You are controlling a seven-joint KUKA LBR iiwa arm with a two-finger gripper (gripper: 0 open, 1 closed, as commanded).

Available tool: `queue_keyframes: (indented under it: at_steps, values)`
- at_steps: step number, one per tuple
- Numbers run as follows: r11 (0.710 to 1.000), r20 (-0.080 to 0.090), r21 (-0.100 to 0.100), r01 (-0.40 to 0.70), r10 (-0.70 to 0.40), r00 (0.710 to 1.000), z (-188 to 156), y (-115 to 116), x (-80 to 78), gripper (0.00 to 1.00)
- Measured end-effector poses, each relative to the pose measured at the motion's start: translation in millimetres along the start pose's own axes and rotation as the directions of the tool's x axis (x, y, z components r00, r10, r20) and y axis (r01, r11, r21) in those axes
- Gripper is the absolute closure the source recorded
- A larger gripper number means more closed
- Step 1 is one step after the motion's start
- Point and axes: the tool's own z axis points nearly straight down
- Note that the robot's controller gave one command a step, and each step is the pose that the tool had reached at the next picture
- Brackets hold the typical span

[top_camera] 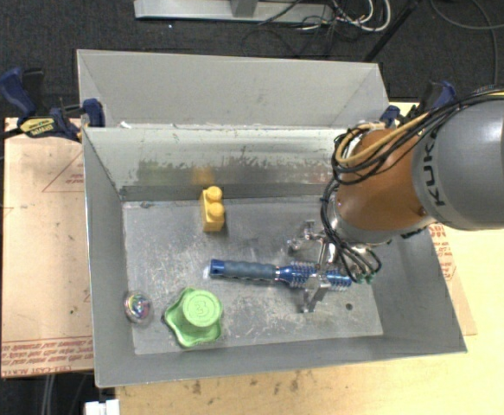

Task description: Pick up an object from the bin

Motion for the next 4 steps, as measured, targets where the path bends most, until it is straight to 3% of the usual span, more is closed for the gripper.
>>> queue_keyframes:
  at_steps: [1,2,3,4]
  values:
    - [1.000,-0.006,0.001,0.001,-0.001,1.000,-2.4,0.9,-1.8,0.00]
    - [1.000,0.004,0.001,-0.001,0.001,1.000,-5.2,0.4,-4.8,1.00]
    - [1.000,-0.004,0.002,-0.001,0.001,1.000,-7.4,0.3,-6.4,1.00]
    - [1.000,-0.007,0.002,-0.002,0.002,1.000,-38.5,0.5,-7.2,1.00]
